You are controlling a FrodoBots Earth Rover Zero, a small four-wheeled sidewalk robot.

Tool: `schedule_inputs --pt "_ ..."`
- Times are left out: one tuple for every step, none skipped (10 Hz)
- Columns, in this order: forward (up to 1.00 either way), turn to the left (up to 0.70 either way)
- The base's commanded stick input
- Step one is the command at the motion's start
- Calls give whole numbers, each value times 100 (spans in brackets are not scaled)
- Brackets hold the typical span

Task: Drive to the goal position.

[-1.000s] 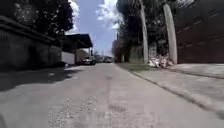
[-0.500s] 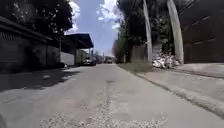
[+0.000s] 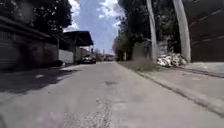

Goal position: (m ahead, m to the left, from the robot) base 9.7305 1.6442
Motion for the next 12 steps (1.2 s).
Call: schedule_inputs --pt "100 0" --pt "100 0" --pt "100 0" --pt "100 0" --pt "100 0" --pt "100 0" --pt "100 -2" --pt "100 -13" --pt "100 -23" --pt "100 -10" --pt "100 0" --pt "100 0"
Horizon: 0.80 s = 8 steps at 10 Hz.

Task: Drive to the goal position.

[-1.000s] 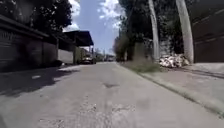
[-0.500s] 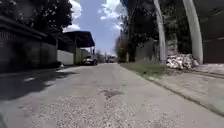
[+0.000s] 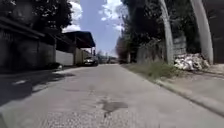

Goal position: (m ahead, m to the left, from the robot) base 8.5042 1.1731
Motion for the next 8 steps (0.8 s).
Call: schedule_inputs --pt "100 0" --pt "100 0" --pt "100 0" --pt "100 1" --pt "100 2" --pt "100 3" --pt "100 4" --pt "100 6"
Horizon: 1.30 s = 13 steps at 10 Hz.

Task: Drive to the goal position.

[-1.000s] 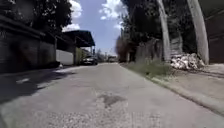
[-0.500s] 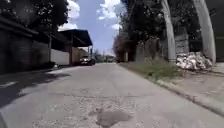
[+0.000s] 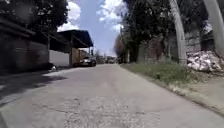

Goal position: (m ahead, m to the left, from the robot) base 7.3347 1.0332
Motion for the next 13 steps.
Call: schedule_inputs --pt "100 7" --pt "100 8" --pt "100 5" --pt "100 1" --pt "100 0" --pt "100 0" --pt "100 0" --pt "100 0" --pt "100 0" --pt "100 0" --pt "100 0" --pt "100 0" --pt "100 0"
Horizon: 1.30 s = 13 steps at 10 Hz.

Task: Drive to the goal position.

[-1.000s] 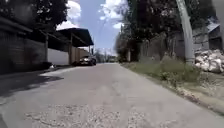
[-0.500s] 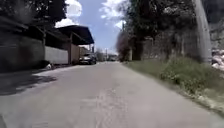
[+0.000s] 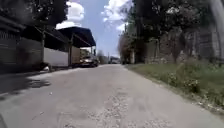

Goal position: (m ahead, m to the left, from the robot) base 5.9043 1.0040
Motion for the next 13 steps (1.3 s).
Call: schedule_inputs --pt "100 0" --pt "100 0" --pt "100 0" --pt "100 0" --pt "100 0" --pt "100 0" --pt "100 0" --pt "100 0" --pt "100 0" --pt "100 -4" --pt "100 -15" --pt "100 -20" --pt "100 -10"
